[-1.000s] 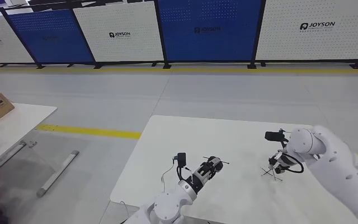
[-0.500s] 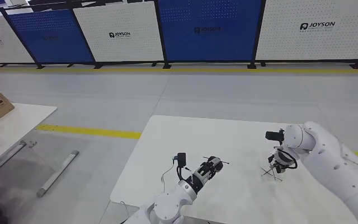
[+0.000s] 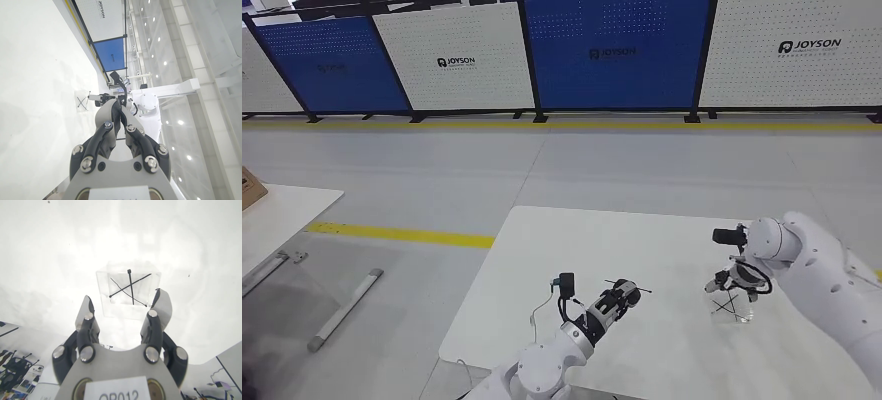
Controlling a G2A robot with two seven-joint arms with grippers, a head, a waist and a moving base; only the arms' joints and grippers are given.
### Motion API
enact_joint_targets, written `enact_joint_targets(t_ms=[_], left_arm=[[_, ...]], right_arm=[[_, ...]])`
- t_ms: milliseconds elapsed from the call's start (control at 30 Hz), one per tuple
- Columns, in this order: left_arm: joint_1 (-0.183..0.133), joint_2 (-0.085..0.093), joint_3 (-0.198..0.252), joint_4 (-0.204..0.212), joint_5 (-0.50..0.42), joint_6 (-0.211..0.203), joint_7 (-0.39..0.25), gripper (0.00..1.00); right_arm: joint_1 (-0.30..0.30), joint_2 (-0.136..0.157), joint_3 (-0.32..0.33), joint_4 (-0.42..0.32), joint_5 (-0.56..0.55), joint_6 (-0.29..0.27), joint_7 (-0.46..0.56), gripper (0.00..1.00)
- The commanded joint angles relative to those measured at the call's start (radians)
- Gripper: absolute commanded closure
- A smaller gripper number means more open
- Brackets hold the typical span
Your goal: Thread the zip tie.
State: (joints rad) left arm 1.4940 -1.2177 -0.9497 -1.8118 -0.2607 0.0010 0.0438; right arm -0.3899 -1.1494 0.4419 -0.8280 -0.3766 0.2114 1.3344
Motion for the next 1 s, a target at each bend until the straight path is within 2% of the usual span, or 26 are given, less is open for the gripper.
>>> enact_joint_targets(t_ms=[0, 100, 133, 267, 300, 333, 400, 633, 733, 833, 967], left_arm=[[0.000, 0.000, 0.000, 0.000, 0.000, 0.000, 0.000, 1.00], [0.000, 0.000, 0.000, 0.000, 0.000, 0.000, 0.000, 1.00], [0.000, 0.000, 0.000, 0.000, 0.000, 0.000, 0.000, 1.00], [0.000, 0.000, 0.000, 0.000, 0.000, 0.000, 0.000, 1.00], [0.000, 0.000, 0.000, 0.000, 0.000, 0.000, 0.000, 1.00], [0.000, 0.000, 0.000, 0.000, 0.000, 0.000, 0.000, 1.00], [0.000, 0.000, 0.000, 0.000, 0.000, 0.000, 0.000, 1.00], [0.000, 0.000, 0.000, 0.000, 0.000, 0.000, 0.000, 1.00], [0.000, 0.000, 0.000, 0.000, 0.000, 0.000, 0.000, 1.00], [0.000, 0.000, 0.000, 0.000, 0.000, 0.000, 0.000, 1.00], [0.000, 0.000, 0.000, 0.000, 0.000, 0.000, 0.000, 1.00]], right_arm=[[-0.007, 0.007, 0.014, -0.019, -0.007, -0.012, -0.022, 0.43], [-0.026, 0.024, 0.044, -0.054, -0.003, -0.034, -0.043, 0.45], [-0.034, 0.035, 0.061, -0.068, -0.001, -0.050, -0.044, 0.45], [-0.071, 0.078, 0.123, -0.152, -0.024, -0.052, -0.066, 0.47], [-0.085, 0.091, 0.140, -0.182, -0.035, -0.051, -0.073, 0.35], [-0.108, 0.110, 0.163, -0.229, -0.057, -0.048, -0.077, 0.00], [-0.149, 0.140, 0.203, -0.304, -0.081, -0.017, -0.071, 0.00], [-0.149, 0.140, 0.203, -0.304, -0.081, -0.017, -0.071, 0.00], [-0.171, 0.138, 0.193, -0.330, -0.155, 0.027, -0.164, 0.00], [-0.190, 0.142, 0.201, -0.353, -0.194, -0.012, -0.224, 0.00], [-0.202, 0.141, 0.198, -0.360, -0.232, -0.066, -0.237, 0.00]])
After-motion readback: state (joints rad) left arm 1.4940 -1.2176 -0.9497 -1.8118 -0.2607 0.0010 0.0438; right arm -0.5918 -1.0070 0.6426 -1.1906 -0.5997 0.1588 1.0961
